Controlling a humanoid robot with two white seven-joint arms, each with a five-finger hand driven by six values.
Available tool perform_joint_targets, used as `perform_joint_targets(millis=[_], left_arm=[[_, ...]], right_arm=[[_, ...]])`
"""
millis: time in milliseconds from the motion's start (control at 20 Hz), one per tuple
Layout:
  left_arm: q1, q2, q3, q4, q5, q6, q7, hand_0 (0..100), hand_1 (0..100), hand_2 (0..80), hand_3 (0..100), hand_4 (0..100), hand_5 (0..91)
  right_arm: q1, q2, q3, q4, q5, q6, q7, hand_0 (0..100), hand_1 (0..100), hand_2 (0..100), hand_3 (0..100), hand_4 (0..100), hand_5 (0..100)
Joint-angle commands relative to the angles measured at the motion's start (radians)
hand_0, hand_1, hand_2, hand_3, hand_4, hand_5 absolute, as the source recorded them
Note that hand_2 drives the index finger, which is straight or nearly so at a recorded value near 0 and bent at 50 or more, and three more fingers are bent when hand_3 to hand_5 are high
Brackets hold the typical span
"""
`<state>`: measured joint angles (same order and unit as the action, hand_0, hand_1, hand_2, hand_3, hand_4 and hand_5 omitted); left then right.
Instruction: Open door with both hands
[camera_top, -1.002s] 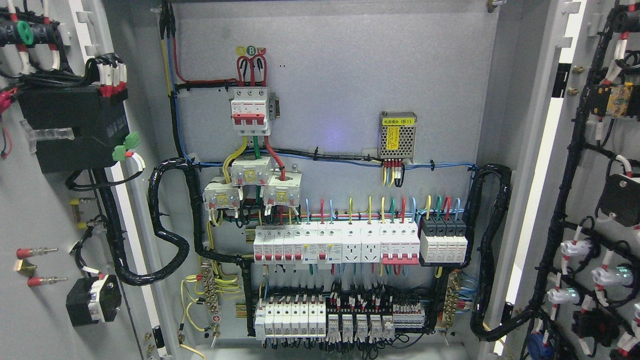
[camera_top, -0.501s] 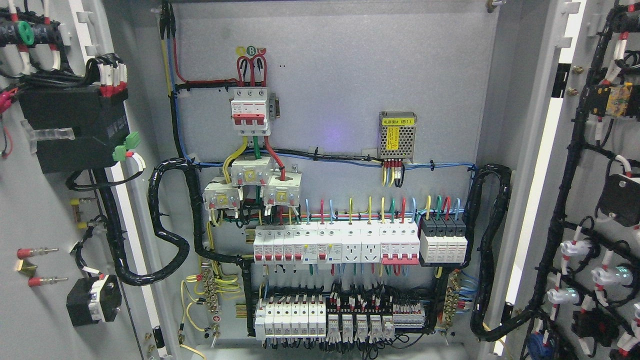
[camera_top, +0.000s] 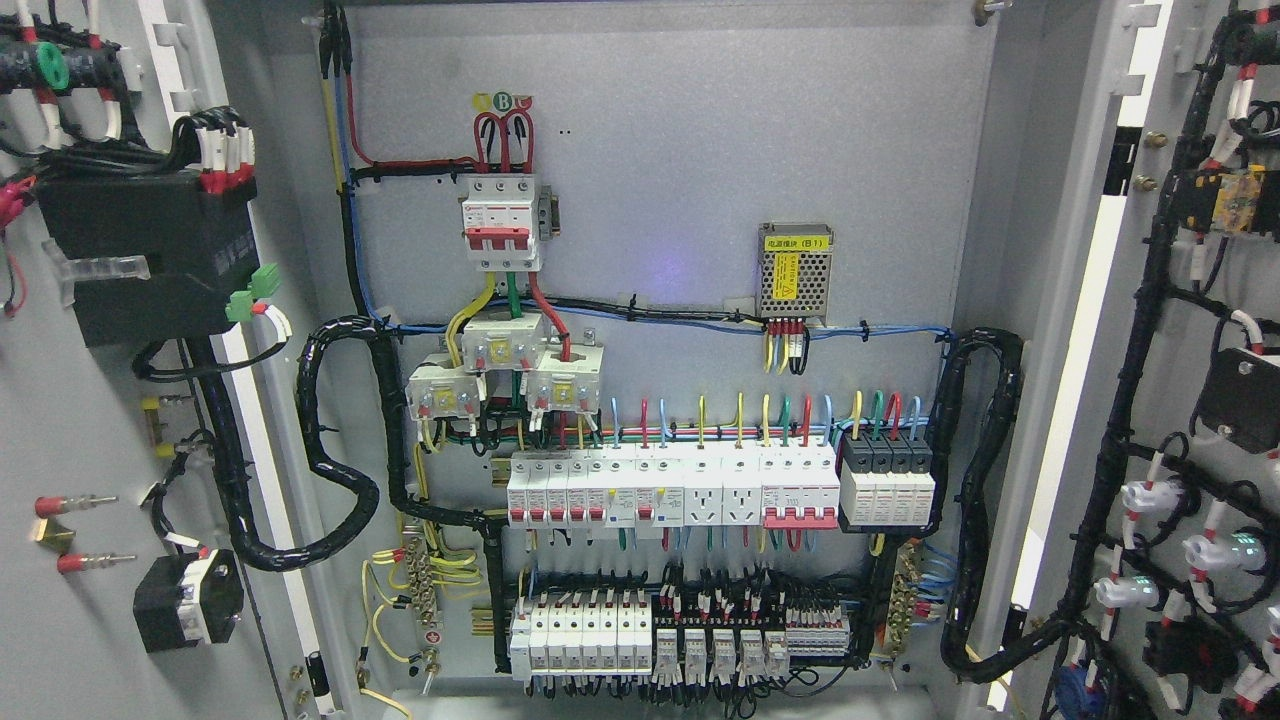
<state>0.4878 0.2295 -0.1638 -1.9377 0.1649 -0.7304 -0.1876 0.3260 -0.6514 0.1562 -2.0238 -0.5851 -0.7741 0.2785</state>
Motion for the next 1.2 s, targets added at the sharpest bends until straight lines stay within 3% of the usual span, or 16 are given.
perform_joint_targets(millis=[0, 401, 701, 1152], left_arm=[[-0.052, -0.012, 0.035, -0.050, 0.013, -0.023, 0.000, 0, 0, 0.0, 0, 3, 0.0], [-0.069, -0.001, 0.075, -0.058, 0.083, -0.161, 0.002, 0, 0, 0.0, 0, 3, 0.0], [-0.087, 0.028, 0.099, -0.056, 0.145, -0.187, 0.002, 0, 0, 0.0, 0, 3, 0.0], [-0.094, 0.073, 0.099, -0.056, 0.212, -0.305, 0.002, 0, 0, 0.0, 0, 3, 0.0]], right_arm=[[0.010, -0.050, -0.102, -0.029, -0.007, -0.001, -0.001, 11, 0, 0, 0, 0, 0], [0.011, -0.077, -0.138, -0.009, -0.099, 0.007, -0.001, 11, 0, 0, 0, 0, 0], [0.024, -0.097, -0.138, 0.007, -0.186, 0.009, 0.001, 11, 0, 0, 0, 0, 0], [0.099, -0.117, -0.179, 0.014, -0.191, 0.004, 0.004, 11, 0, 0, 0, 0, 0]])
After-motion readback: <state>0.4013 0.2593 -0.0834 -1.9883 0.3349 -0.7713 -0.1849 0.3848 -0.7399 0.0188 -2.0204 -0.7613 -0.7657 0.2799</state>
